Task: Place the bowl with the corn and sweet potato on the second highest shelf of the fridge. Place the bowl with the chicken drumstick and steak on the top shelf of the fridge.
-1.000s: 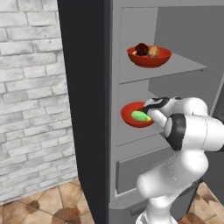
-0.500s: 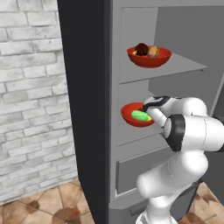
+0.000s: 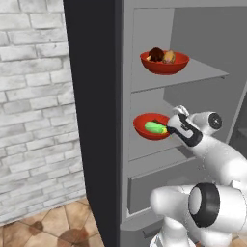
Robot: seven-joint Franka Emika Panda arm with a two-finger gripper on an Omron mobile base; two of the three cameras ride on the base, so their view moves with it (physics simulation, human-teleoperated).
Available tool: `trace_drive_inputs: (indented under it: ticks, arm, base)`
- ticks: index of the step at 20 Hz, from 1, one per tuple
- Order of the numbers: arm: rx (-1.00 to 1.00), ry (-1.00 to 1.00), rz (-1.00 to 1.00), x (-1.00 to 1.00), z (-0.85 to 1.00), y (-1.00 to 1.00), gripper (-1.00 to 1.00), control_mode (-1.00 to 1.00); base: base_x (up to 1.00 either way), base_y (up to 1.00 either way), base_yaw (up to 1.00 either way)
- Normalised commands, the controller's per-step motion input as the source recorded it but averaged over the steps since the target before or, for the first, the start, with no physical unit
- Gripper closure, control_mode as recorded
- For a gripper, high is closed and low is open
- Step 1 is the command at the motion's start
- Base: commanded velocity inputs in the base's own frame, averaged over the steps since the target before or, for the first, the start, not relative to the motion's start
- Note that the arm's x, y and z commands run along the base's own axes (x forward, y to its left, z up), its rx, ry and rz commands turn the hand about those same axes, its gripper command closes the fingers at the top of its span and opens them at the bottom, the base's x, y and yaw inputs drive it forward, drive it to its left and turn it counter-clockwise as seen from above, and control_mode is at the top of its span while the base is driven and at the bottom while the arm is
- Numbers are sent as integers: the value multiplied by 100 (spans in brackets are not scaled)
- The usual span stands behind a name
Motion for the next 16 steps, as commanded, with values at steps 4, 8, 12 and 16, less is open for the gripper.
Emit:
trace_drive_inputs:
  ticks: [4,8,12,16]
  arm:
    - [0,-3,-4,-100,100,0,-100,-100]
    - [0,0,-1,-100,100,0,-100,-100]
    - [0,0,-3,-100,100,1,-100,-100]
    - [0,0,-1,-100,100,10,-100,-100]
  base:
    - [0,0,0]
    - [0,0,0]
    - [0,0,0]
    - [0,0,0]
